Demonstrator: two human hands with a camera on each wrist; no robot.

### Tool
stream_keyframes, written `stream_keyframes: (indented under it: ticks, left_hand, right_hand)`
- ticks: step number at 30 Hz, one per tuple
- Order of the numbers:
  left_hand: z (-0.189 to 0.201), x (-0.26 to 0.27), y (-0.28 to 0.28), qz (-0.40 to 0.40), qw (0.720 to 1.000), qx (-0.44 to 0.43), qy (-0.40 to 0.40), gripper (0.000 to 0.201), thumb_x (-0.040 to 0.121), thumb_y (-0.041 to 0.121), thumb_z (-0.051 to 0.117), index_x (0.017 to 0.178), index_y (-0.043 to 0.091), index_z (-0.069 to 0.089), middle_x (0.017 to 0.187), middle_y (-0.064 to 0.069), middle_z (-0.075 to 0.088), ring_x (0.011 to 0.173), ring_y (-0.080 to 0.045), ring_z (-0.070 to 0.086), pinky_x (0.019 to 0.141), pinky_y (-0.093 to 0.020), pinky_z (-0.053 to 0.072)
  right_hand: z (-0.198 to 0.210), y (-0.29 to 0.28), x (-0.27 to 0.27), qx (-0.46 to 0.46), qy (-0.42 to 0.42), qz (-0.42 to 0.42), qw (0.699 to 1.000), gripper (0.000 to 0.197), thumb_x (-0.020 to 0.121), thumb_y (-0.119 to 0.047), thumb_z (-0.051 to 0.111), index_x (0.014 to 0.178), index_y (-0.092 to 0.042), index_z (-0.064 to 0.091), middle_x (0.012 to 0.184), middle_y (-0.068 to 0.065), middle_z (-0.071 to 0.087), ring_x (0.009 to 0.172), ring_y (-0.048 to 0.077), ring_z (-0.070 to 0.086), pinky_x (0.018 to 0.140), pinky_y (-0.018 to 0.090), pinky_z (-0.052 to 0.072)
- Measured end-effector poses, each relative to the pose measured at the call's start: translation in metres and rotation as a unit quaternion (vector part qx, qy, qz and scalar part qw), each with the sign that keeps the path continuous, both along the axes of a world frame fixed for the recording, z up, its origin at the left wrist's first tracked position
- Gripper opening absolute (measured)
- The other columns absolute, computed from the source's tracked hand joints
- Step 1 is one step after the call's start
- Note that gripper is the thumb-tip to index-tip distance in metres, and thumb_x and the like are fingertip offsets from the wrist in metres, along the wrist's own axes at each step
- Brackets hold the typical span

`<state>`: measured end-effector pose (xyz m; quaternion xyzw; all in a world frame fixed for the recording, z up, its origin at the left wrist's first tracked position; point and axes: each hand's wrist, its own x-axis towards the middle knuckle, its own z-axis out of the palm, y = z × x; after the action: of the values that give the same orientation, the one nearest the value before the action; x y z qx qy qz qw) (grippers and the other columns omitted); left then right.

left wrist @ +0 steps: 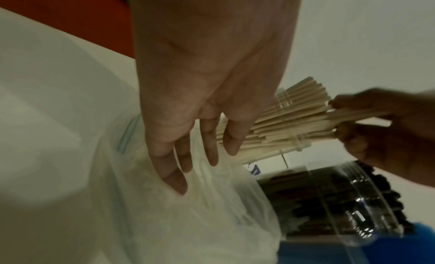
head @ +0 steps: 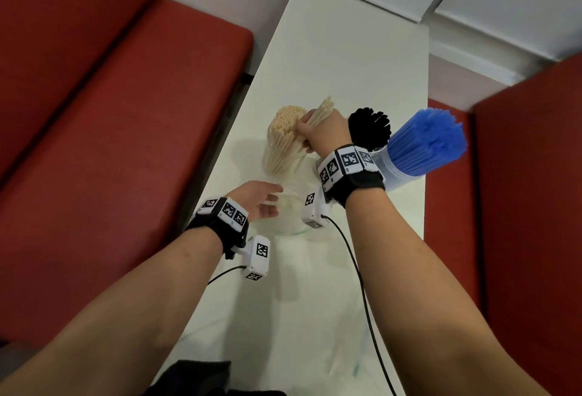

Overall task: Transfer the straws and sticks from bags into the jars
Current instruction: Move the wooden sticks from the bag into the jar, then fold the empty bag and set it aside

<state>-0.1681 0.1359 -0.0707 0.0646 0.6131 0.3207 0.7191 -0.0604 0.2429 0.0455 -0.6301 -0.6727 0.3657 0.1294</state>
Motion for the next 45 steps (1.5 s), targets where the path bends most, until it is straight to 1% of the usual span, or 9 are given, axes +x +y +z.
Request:
stream_keyframes:
  ticks: [7,14,21,26,28,31,35,39,45]
  left_hand:
    - [-0.027,0.006,-0.006,-0.032,0.995,-0.052,0.084,0.025,0.099,0.014,0.059,0.076,0.011,0.051,0.071,-0.005,0.047,0.058,-0.019,0.042,0.060,-0.031,0.040]
    - [-0.032,0.007,-0.002,-0.049,0.989,-0.073,0.121,0.027,0.100,0.013,0.056,0.074,0.015,0.049,0.068,-0.003,0.046,0.056,-0.017,0.041,0.055,-0.032,0.045]
    - [-0.034,0.008,-0.003,-0.063,0.987,-0.059,0.134,0.024,0.102,0.018,0.054,0.079,0.014,0.051,0.072,-0.003,0.047,0.062,-0.016,0.044,0.062,-0.030,0.046]
    - [-0.029,0.000,-0.008,-0.136,0.968,0.044,0.208,0.013,0.103,0.016,0.052,0.102,0.010,0.063,0.089,-0.008,0.059,0.074,-0.020,0.056,0.083,-0.036,0.051]
    - [-0.032,-0.014,-0.016,-0.146,0.913,0.097,0.369,0.022,0.099,0.016,0.055,0.112,0.008,0.071,0.109,-0.014,0.065,0.095,-0.030,0.063,0.091,-0.037,0.051]
    - [-0.036,-0.031,-0.030,-0.137,0.856,0.074,0.493,0.035,0.097,0.013,0.052,0.131,0.011,0.058,0.134,-0.022,0.047,0.120,-0.040,0.050,0.102,-0.039,0.039]
    - [-0.036,-0.033,-0.038,-0.145,0.930,0.036,0.337,0.043,0.095,0.016,0.062,0.135,0.006,0.050,0.127,-0.022,0.053,0.109,-0.036,0.059,0.095,-0.043,0.051]
    - [-0.020,-0.026,-0.052,-0.047,0.991,0.089,0.087,0.026,0.095,0.023,0.068,0.116,0.008,0.061,0.103,-0.015,0.064,0.083,-0.027,0.063,0.070,-0.036,0.054]
    - [0.018,-0.014,-0.059,0.002,0.990,0.107,-0.089,0.018,0.099,0.009,0.055,0.116,0.003,0.056,0.098,-0.013,0.058,0.087,-0.033,0.067,0.052,-0.031,0.059]
  right_hand:
    - [0.013,0.006,-0.008,0.249,0.169,-0.007,0.954,0.027,0.089,-0.019,0.064,0.116,-0.017,0.061,0.115,0.003,0.063,0.107,0.013,0.058,0.094,0.032,0.047]
    - [-0.049,-0.001,-0.032,0.170,-0.261,0.194,0.930,0.070,0.106,-0.054,0.020,0.161,-0.013,0.007,0.169,0.005,0.005,0.156,0.026,-0.006,0.125,0.048,-0.003]
    - [-0.050,0.006,-0.038,0.167,-0.226,0.168,0.945,0.085,0.100,-0.066,0.026,0.161,-0.014,0.000,0.169,0.005,-0.006,0.154,0.030,-0.014,0.124,0.049,-0.011]
    - [-0.036,-0.014,-0.020,0.269,-0.127,0.143,0.944,0.064,0.104,-0.052,0.038,0.158,-0.019,0.028,0.161,0.009,0.031,0.152,0.031,0.019,0.123,0.052,0.005]
    - [-0.035,-0.035,-0.001,0.368,-0.028,0.053,0.928,0.037,0.102,-0.038,0.044,0.132,-0.023,0.059,0.119,0.000,0.065,0.116,0.023,0.058,0.106,0.048,0.036]
    - [-0.060,-0.078,0.029,0.216,-0.034,-0.081,0.972,0.021,0.099,-0.029,0.044,0.109,-0.022,0.061,0.098,-0.001,0.064,0.091,0.026,0.062,0.078,0.038,0.046]
    - [-0.112,-0.122,0.053,-0.171,-0.079,-0.210,0.959,0.047,0.102,-0.033,0.051,0.143,-0.011,0.042,0.139,0.021,0.044,0.122,0.043,0.051,0.097,0.047,0.045]
    - [-0.122,-0.146,0.070,-0.196,0.173,-0.324,0.909,0.012,0.096,-0.005,0.055,0.100,-0.002,0.067,0.098,0.021,0.065,0.089,0.036,0.063,0.083,0.048,0.058]
    - [-0.097,-0.172,0.094,-0.339,0.251,-0.345,0.839,0.034,0.094,-0.041,0.062,0.109,-0.010,0.062,0.104,0.015,0.066,0.094,0.032,0.064,0.087,0.042,0.052]
